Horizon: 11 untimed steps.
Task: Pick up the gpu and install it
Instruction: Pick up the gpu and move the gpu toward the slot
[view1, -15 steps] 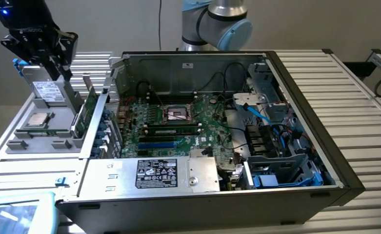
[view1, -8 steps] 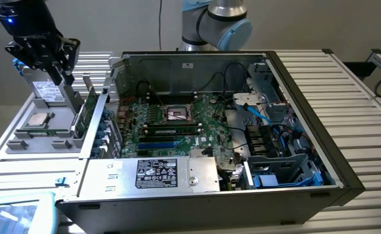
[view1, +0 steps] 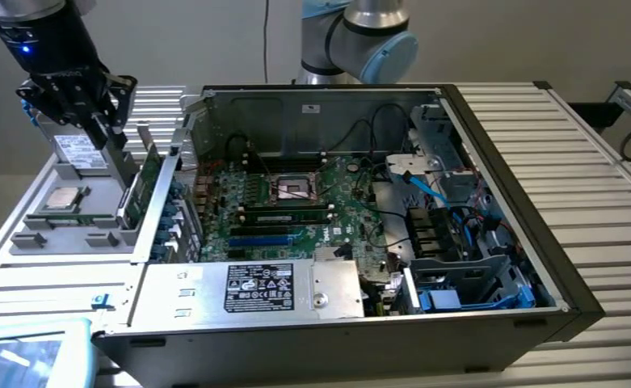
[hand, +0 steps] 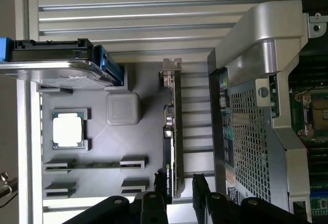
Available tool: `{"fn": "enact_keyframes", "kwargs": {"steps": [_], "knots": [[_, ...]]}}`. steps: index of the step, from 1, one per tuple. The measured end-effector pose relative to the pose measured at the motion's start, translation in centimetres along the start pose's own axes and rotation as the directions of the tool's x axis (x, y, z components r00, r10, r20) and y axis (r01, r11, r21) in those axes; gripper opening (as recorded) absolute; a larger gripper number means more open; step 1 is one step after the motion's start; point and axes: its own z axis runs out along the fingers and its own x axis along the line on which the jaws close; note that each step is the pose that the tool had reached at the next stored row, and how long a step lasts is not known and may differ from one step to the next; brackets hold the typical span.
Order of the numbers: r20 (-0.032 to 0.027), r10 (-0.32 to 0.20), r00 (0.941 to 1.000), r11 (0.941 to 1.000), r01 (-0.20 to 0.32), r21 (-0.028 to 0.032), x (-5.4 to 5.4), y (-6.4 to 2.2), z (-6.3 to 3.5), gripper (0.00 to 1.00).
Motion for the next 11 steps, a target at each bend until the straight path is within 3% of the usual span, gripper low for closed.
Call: {"fn": "enact_keyframes", "kwargs": {"steps": [11], "knots": [[-0.0002,-0.009,1.0,1.0,0.009,-0.0004,0.2,0.48,2.04,0.35]]}}
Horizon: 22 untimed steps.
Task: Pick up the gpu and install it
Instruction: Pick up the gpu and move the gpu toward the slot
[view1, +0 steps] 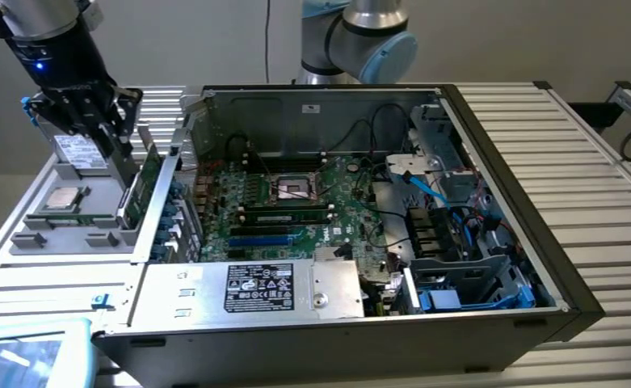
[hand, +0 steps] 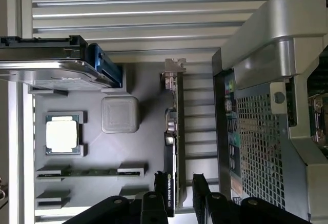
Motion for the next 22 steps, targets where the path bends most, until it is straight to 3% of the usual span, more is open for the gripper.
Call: {"fn": "enact_keyframes", "kwargs": {"steps": [22], "knots": [[-0.0022,-0.043,0.9991,0.9991,0.043,-0.0017,0.6,0.11,3.99,0.35]]}}
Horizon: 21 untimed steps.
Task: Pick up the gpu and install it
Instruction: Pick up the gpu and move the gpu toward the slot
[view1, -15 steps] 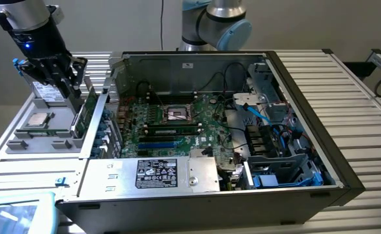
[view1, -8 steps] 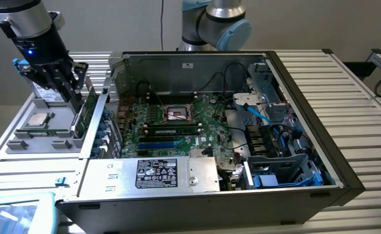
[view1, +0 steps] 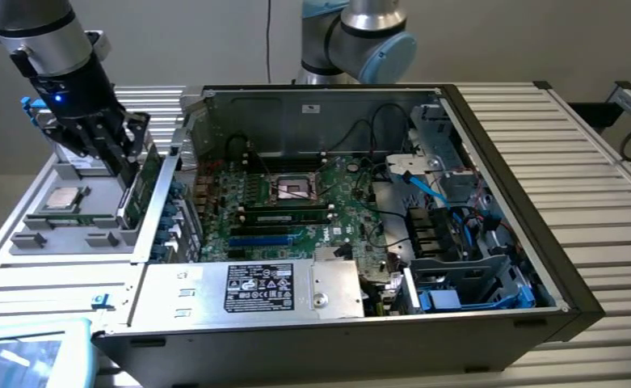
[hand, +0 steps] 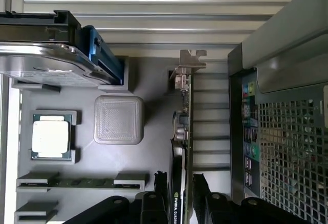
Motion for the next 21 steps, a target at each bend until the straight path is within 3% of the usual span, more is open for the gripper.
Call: {"fn": "enact_keyframes", "kwargs": {"steps": [2,3,17,21], "knots": [[-0.0002,-0.005,1.0,1.0,0.005,-0.0002,0.0,-0.02,0.36,0.36],[-0.0003,-0.007,1.0,1.0,0.007,-0.0003,0.0,-0.03,0.55,0.43],[-0.0016,-0.032,0.9995,0.9995,0.032,-0.0013,0.0,-0.15,3.08,0.43],[-0.0019,-0.033,0.9995,0.9995,0.033,-0.0013,0.0,-0.16,3.12,0.43]]}}
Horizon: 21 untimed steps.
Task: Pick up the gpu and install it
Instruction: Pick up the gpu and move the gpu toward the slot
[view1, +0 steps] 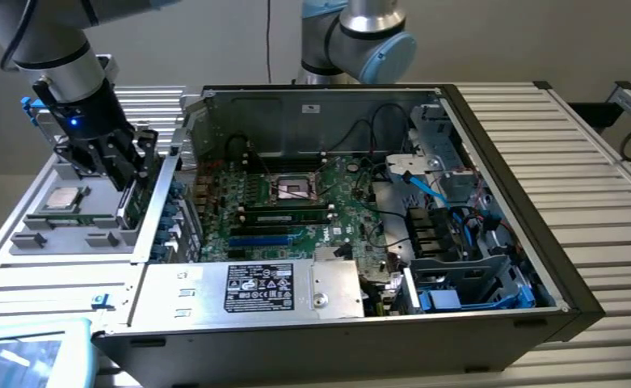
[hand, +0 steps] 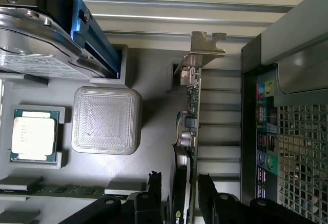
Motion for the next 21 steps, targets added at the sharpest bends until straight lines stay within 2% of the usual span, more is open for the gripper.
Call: {"fn": "enact_keyframes", "kwargs": {"steps": [5,16,18,19,20,21], "knots": [[0.0001,0.0,1.0,1.0,0.0,-0.0006,0.02,-0.02,0.35,0.43],[0.0001,0.0,1.0,1.0,0.0,-0.0006,0.01,-0.02,0.36,0.43],[0.0001,0.0,1.0,1.0,0.0,-0.0006,0.01,-0.02,0.36,0.35],[0.0003,0.0,1.0,1.0,0.0,-0.0006,0.01,-0.02,0.36,0.35],[0.0001,0.0,1.0,1.0,0.0,-0.0007,0.01,-0.02,0.36,0.28],[0.0001,0.0,1.0,1.0,0.0,-0.0007,0.01,-0.02,0.36,0.28]]}}
